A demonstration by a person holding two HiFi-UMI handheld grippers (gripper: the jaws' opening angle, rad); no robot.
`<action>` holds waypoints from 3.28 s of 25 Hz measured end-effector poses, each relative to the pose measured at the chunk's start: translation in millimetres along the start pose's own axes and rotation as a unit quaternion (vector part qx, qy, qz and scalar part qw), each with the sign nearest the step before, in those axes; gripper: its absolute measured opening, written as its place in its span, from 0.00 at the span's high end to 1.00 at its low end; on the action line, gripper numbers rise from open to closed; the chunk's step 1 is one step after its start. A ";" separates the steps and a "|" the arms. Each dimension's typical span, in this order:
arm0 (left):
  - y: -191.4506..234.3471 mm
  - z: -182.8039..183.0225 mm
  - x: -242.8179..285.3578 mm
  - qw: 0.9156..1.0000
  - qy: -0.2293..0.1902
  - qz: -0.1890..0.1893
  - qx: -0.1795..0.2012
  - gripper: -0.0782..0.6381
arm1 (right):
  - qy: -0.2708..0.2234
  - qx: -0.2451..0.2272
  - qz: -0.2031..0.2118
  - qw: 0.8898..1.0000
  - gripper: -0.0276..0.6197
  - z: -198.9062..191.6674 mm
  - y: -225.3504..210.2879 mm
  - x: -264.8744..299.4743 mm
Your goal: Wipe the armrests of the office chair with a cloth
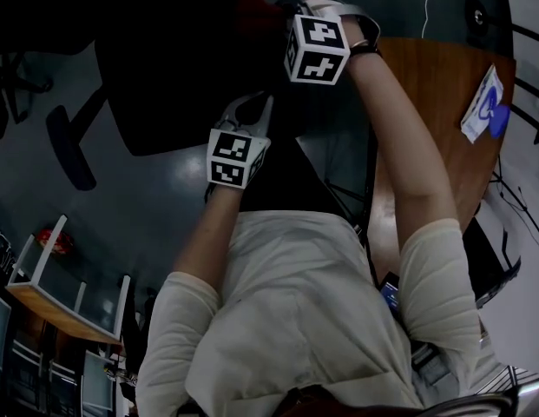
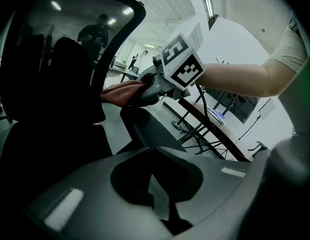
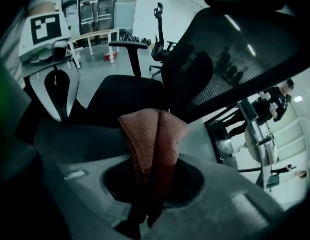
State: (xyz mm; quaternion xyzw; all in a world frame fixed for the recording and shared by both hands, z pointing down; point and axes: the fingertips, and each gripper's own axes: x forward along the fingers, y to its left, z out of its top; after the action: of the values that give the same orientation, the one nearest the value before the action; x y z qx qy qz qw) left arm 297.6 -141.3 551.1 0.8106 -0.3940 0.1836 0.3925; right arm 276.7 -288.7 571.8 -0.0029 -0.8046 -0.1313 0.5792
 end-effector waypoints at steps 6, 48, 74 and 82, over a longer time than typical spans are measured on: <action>1.9 2.1 -0.7 1.000 -0.002 -0.001 -0.021 0.87 | 0.025 -0.002 0.040 0.999 0.89 -25.4 9.1 5.5; 15.0 9.7 -4.1 0.998 -0.049 0.032 -0.007 0.87 | 0.021 0.316 0.067 0.946 0.89 -39.8 249.1 -34.8; 51.9 -18.3 -117.3 0.995 -0.073 0.048 -0.043 0.87 | -0.081 0.462 0.010 0.883 0.88 116.9 261.9 -29.8; 103.2 -18.7 -160.7 0.990 -0.095 0.082 -0.072 0.87 | -0.101 0.573 -0.103 0.807 0.88 130.1 135.1 1.8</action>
State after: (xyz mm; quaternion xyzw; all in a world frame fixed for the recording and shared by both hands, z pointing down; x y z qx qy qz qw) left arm 117.1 -86.6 516.0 0.7590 -0.5065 0.1086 0.3944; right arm 176.1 -130.6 563.2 0.3986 -0.7832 0.2959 0.3743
